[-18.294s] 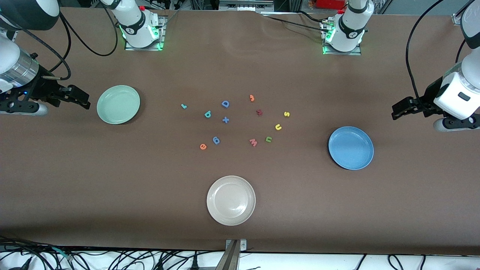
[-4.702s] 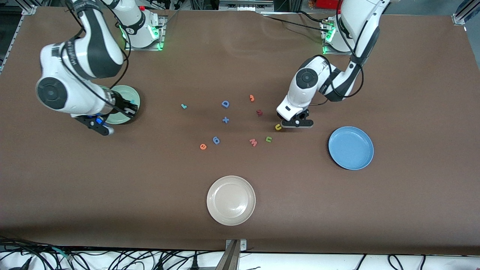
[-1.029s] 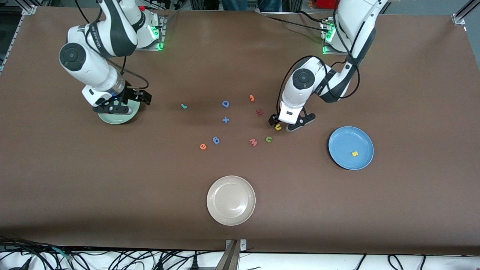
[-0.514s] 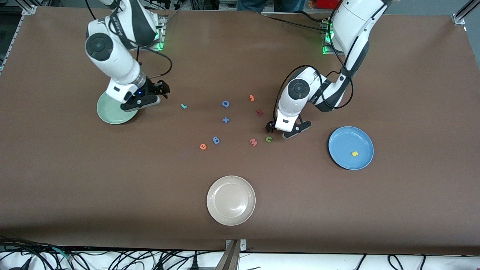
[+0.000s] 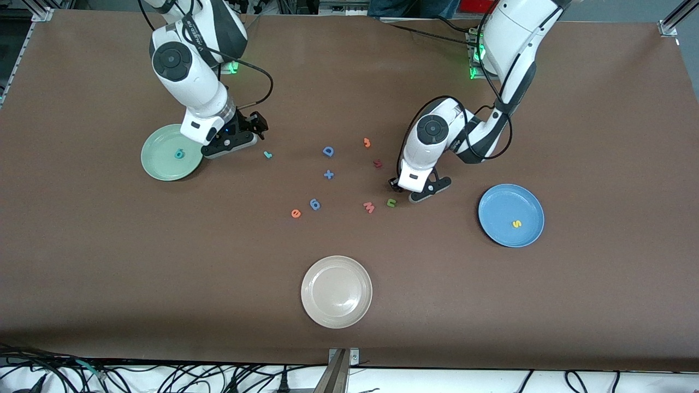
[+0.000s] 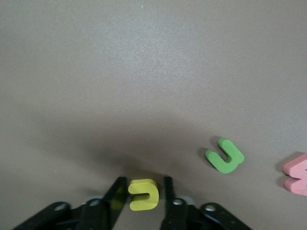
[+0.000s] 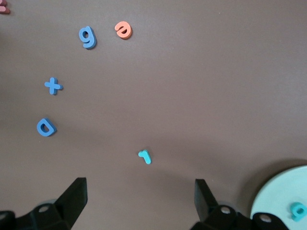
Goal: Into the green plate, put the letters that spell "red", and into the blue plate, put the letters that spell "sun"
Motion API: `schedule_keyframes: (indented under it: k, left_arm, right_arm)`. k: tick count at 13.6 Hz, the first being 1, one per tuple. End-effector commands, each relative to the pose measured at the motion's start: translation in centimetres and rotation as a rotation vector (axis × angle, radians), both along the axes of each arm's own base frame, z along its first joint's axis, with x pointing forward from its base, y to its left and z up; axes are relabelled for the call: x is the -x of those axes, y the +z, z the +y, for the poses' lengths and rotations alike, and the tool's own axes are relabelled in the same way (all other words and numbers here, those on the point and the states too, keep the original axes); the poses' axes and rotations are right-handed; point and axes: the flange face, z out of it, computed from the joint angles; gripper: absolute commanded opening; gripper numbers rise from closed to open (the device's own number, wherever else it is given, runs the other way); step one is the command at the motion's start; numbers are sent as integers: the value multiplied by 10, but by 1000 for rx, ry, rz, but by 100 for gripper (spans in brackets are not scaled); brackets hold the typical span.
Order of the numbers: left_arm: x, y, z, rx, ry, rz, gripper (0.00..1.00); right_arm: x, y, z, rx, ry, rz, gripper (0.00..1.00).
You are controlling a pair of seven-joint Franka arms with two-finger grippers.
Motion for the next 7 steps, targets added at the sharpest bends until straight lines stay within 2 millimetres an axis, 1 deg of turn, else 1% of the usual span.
schedule_keyframes:
  k: [1,2,3,4,6,7]
  left_arm:
    - [2,-9,2,-28,-2,0,26]
    - [2,-9,2,-34,-12,-5,23]
    - [2,-11,5,-46,-30,-11,22]
    - [-1,-6,8,-51,-37,-15,21]
    - [-17,19,30,-79,-49,-18,21]
    - [-25,32,43,-91,-58,-15,21]
  right_arm:
    - [5,-14,13,-67,-48,-8,96]
    - [11,-14,28,-93,-41,-7,96]
    - [14,-15,34,-109,-40,-16,96]
    - [19,-23,34,-108,-39,-17,96]
    - [38,-41,43,-110,-9,-38,97]
    - [45,-55,40,-110,-1,-47,97]
